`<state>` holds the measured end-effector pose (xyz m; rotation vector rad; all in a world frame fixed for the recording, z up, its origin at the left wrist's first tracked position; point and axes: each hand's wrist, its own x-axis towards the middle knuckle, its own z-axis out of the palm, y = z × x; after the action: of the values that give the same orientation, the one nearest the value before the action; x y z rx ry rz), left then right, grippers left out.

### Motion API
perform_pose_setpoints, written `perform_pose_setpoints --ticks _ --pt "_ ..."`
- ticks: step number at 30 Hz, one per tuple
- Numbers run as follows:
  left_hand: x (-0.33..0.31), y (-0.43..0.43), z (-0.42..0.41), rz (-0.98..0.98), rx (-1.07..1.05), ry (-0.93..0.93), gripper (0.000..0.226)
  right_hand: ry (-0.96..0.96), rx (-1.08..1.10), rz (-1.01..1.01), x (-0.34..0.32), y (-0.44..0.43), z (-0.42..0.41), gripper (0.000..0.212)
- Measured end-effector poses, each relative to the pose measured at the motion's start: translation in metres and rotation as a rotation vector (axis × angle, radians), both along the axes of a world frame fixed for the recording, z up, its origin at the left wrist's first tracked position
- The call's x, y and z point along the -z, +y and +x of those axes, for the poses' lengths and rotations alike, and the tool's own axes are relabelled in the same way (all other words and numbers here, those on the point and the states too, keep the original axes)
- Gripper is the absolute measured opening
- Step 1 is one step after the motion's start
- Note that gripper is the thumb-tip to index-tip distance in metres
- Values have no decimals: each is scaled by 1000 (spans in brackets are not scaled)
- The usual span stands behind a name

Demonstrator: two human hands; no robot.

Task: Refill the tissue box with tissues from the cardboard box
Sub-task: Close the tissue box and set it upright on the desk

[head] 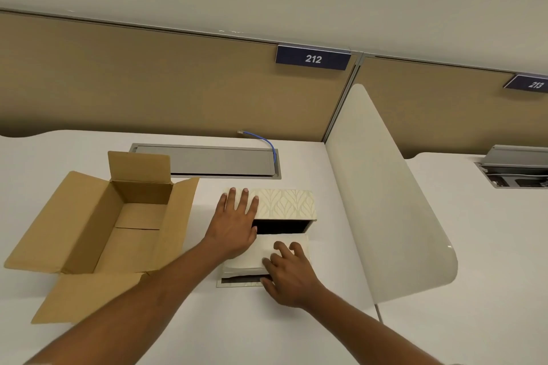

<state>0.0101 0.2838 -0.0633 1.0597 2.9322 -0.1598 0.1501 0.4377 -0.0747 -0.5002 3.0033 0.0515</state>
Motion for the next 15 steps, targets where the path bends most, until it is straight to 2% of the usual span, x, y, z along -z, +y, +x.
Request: perform_pose_setpoints --ticks 5,8,12,15 --pt "3 -6 26 120 29 67 71 -38 0 57 -6 -2 2 49" --pt "9 -14 42 167 73 81 71 -65 -13 91 -8 -4 7 61" --pt "17 -25 58 134 136 70 77 -90 -24 176 -5 -5 20 78" --pt "16 -30 60 65 151 62 85 -160 26 157 -3 -9 30 77"
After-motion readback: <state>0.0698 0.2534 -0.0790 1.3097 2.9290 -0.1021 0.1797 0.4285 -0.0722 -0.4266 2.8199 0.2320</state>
